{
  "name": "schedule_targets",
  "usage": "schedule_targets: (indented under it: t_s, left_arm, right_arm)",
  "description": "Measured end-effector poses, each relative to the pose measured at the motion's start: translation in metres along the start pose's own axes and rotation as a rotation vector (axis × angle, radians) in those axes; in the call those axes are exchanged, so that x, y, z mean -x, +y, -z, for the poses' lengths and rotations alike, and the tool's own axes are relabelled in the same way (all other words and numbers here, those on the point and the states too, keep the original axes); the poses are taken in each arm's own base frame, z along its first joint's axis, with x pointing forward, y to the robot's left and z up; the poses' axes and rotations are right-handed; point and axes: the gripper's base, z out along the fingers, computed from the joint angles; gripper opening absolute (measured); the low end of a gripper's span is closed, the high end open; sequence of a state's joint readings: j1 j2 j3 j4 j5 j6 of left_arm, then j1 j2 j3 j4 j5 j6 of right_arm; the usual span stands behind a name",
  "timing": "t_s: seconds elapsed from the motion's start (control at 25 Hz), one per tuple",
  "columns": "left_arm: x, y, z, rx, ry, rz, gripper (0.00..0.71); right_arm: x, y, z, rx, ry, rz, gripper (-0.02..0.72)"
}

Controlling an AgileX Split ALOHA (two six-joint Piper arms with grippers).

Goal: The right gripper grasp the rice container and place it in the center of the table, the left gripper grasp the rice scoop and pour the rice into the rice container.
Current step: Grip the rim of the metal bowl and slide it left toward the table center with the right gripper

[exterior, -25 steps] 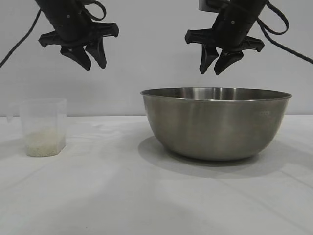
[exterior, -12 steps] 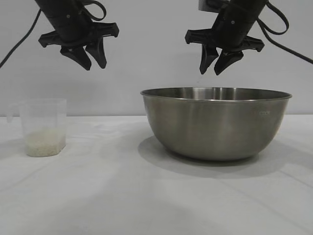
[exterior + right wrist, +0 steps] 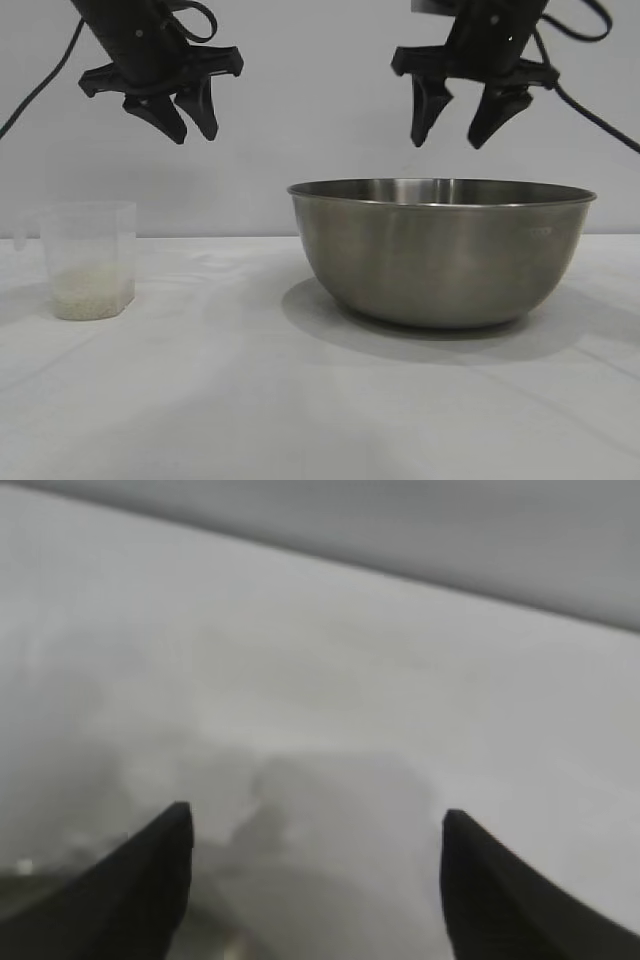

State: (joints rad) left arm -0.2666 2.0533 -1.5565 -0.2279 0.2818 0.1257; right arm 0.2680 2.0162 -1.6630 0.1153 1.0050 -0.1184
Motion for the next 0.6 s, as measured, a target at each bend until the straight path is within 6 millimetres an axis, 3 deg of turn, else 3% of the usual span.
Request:
schedule_targets:
  t_s: [0.24, 0.44, 0.6]
  left_arm:
    - [0.000, 0.000, 0.000, 0.000, 0.001, 0.000, 0.246]
    - [0.000, 0.000, 0.000, 0.000, 0.002, 0.000, 0.246]
    - [0.000, 0.000, 0.000, -0.001, 0.004, 0.000, 0.246]
  right_arm:
    - [-0.014, 0.002, 0.000, 0.019, 0.157, 0.000, 0.468]
    - [-0.021, -0.001, -0.025, 0.017, 0.273, 0.002, 0.468]
    - [-0.025, -0.004, -0.046, 0.017, 0.326, -0.001, 0.279]
